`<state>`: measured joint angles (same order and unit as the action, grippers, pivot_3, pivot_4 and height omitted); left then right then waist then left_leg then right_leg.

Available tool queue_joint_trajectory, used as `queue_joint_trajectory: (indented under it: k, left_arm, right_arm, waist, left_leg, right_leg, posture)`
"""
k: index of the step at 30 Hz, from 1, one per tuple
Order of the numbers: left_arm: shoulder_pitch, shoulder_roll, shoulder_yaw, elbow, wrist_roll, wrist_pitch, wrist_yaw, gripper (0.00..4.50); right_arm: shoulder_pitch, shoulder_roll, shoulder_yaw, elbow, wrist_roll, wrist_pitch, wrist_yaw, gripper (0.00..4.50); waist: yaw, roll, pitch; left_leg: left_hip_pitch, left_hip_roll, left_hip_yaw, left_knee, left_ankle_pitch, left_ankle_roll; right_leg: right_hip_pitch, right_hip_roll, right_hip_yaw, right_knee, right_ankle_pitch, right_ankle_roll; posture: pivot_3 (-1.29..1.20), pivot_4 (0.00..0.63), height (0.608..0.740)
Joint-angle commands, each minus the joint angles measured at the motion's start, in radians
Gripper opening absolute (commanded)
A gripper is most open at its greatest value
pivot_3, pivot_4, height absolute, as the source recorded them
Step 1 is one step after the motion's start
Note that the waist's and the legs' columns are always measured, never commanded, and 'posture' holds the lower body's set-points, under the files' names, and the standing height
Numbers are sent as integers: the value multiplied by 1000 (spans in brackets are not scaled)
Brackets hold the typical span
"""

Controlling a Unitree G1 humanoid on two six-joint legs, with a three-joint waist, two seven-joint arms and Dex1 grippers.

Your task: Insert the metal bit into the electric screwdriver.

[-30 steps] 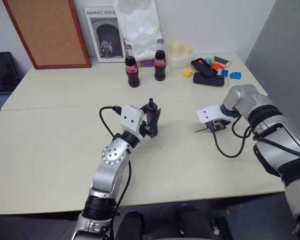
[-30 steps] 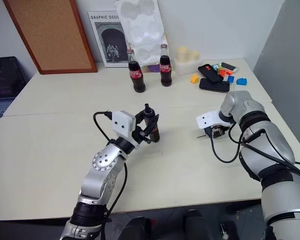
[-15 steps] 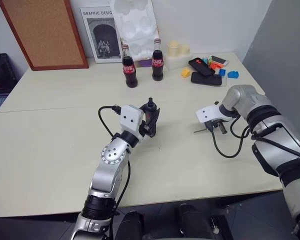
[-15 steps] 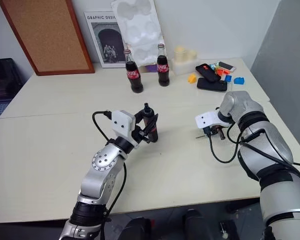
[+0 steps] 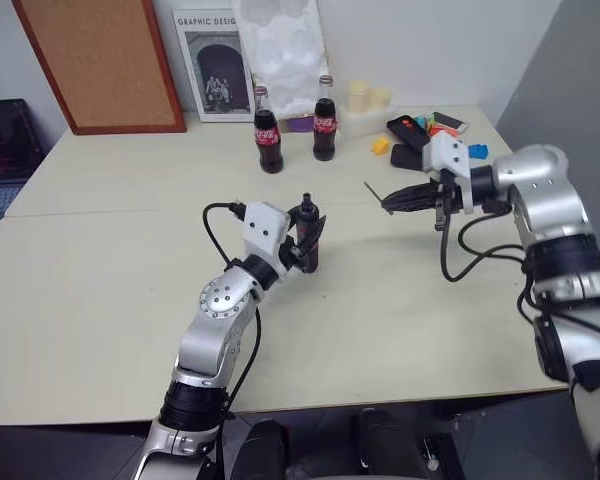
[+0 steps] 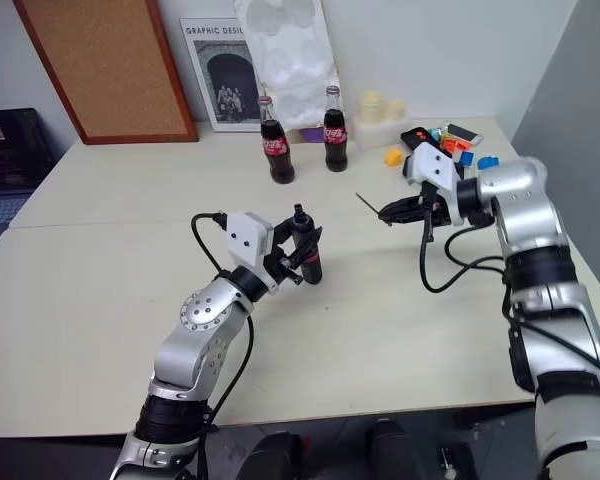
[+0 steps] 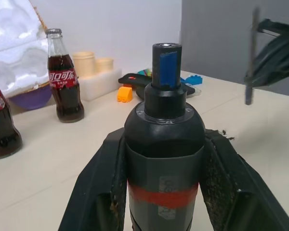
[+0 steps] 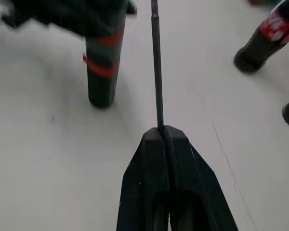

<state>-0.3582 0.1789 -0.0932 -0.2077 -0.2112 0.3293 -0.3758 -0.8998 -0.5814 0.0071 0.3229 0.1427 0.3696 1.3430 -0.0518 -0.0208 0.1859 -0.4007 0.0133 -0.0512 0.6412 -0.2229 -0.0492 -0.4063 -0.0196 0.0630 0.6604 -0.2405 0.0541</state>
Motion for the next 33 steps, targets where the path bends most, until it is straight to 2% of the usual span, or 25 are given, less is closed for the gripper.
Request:
queue_joint_trajectory:
  k: [1, 8, 15, 20, 29, 30, 33]
  left_arm:
    - [-38, -15, 13, -62, -29, 61, 21, 1662]
    - [-70, -41, -11, -77, -26, 103, 28, 1662]
    - [-44, -54, -40, -52, -12, 82, 22, 1662]
    - [-22, -49, -49, -46, -20, 73, -3, 1662]
    - [-36, 7, -41, -79, -139, 123, -169, 1661]
    - [-42, 17, -40, -79, -154, 129, -195, 1661]
    - [-52, 69, -48, -65, -188, 154, -289, 1661]
  right_arm:
    - [48, 11, -163, -304, 184, 293, -175, 0]
    - [86, 102, -286, -528, 405, 558, -404, 0]
    - [90, 133, -305, -590, 562, 644, -499, 0]
    - [95, 125, -286, -607, 641, 654, -518, 0]
    - [120, 86, -241, -608, 672, 584, -487, 0]
    - [121, 102, -262, -592, 716, 605, -495, 0]
    - [132, 77, -226, -573, 698, 544, -423, 0]
  waist:
    - [0, 0, 0]
    - [1, 0, 0]
    - [5, 0, 0]
    - [7, 0, 0]
    - [8, 0, 0]
    - [8, 0, 0]
    - [8, 0, 1]
  left_leg:
    - [0, 0, 0, 0, 0, 0]
    - [0, 0, 1, 0, 0, 0]
    - [-1, 0, 1, 0, 0, 0]
    - [-1, 0, 1, 0, 0, 0]
    - [-1, 0, 1, -1, 0, 0]
    - [-1, 0, 1, -1, 0, 0]
    - [-1, 0, 1, -1, 0, 0]
  right_leg:
    - [0, 0, 1, 0, 0, 0]
    - [0, 0, 0, 0, 0, 0]
    - [0, 0, 0, -3, 0, 0]
    - [0, 0, 0, -3, 0, 0]
    - [0, 0, 0, -5, 0, 0]
    - [0, 0, 0, -5, 0, 0]
    - [0, 0, 0, -5, 0, 0]
  posture:
    - [0, 150, 740]
    - [0, 150, 740]
    - [0, 150, 740]
    - [0, 150, 740]
    - [0, 150, 740]
    - [0, 150, 740]
    - [0, 150, 740]
